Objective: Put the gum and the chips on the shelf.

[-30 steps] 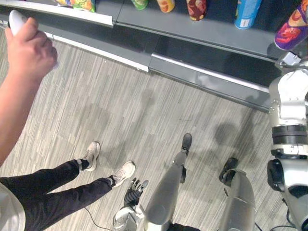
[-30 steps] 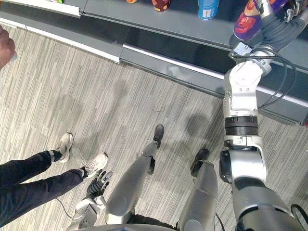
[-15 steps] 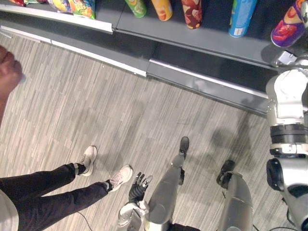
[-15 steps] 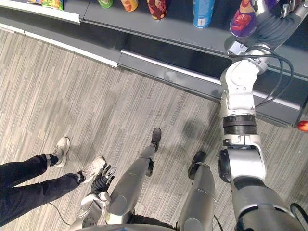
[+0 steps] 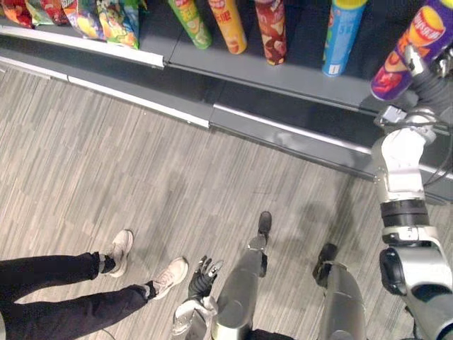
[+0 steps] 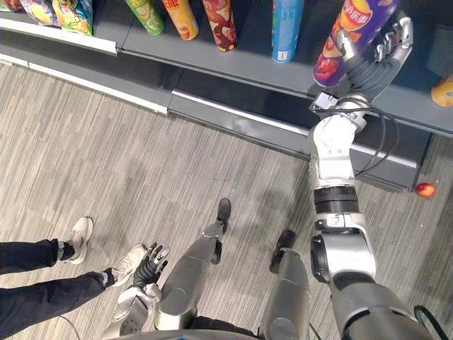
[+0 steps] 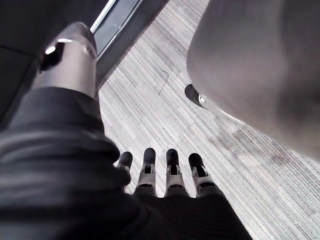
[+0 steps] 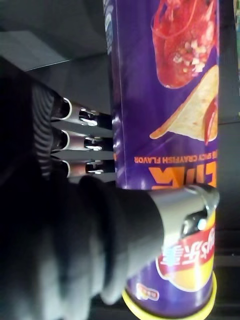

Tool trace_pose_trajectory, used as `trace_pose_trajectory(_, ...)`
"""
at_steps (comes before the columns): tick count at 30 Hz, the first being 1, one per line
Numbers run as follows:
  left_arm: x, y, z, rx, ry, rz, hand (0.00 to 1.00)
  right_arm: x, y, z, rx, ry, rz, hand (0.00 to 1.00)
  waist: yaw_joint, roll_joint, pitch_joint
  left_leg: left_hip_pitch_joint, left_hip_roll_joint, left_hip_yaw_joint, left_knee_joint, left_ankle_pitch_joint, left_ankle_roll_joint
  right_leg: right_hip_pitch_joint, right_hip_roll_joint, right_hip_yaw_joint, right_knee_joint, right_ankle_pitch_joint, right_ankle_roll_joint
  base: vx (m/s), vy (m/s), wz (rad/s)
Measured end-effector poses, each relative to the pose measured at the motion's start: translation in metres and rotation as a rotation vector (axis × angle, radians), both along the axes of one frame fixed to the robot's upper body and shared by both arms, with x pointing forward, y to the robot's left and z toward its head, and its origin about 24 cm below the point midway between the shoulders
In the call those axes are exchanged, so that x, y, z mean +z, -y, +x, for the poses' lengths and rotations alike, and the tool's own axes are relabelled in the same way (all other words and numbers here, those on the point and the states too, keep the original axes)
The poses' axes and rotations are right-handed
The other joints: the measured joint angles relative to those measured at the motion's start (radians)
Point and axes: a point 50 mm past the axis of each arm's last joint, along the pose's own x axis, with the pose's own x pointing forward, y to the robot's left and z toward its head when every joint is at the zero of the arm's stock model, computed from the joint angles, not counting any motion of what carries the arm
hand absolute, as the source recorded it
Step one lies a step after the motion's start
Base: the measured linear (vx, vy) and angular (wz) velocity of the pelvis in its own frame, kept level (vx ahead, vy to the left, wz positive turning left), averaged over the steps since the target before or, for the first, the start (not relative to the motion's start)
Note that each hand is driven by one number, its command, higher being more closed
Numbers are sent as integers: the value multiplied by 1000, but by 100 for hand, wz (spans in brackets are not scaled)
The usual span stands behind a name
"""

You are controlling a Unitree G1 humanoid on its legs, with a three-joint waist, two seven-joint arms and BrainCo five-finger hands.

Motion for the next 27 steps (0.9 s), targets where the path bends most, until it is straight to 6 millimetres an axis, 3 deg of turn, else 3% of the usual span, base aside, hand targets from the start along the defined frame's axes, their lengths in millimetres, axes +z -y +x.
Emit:
trace_pose_trajectory(6, 0, -14, -1, 19, -3, 20, 0, -28, -8, 2, 37, -77, 28, 100, 0, -40, 2, -2, 24, 26, 133, -98, 13, 77, 34, 29, -82, 30, 21, 26, 71, -22)
trace_pose_trajectory(10, -12, -29, -16, 15, -100, 48, 0, -43, -12, 1, 48, -116, 49, 100, 0, -72, 6, -15, 40, 46, 232, -167, 34, 122, 50, 52, -139, 57, 40, 50, 104, -21)
trace_pose_trajectory(13, -18, -31, -26, 24, -149, 44, 0, -46, -11, -6, 48, -108, 46, 100, 0, -79, 8, -31, 46, 51, 314, -228, 50, 160, 60, 57, -170, 70, 51, 65, 113, -8)
trace_pose_trajectory(16, -17, -36, -26, 36, -143, 57, 0, -51, -15, -8, 62, -111, 57, 100, 1, -110, 12, -29, 45, 52, 367, -275, 65, 197, 57, 57, -179, 73, 57, 58, 99, 0)
trace_pose_trajectory(21, -14, -43, -27, 65, -136, 72, 0, -66, -20, -11, 94, -154, 47, 100, 0, -151, 21, 30, 19, 66, 396, -336, 90, 221, 10, 51, -95, 58, 34, 59, 100, -1)
trace_pose_trajectory(23, -15, -46, -33, 79, -151, 83, 0, -70, -25, -10, 118, -171, 27, 100, -4, -162, 22, 66, 11, 76, 392, -352, 95, 218, -9, 56, -45, 52, 11, 77, 70, -12)
trace_pose_trajectory(25, -17, -47, -38, 91, -170, 92, 0, -74, -27, -10, 140, -189, 8, 100, -11, -178, 20, 102, -1, 75, 374, -360, 100, 214, -21, 64, -35, 20, -40, 89, 8, -2)
trace_pose_trajectory(27, -17, -47, -38, 93, -172, 94, 0, -78, -27, -9, 150, -207, -2, 100, -12, -185, 21, 125, -1, 73, 355, -358, 103, 204, -18, 86, -90, 30, -23, 101, -72, 3)
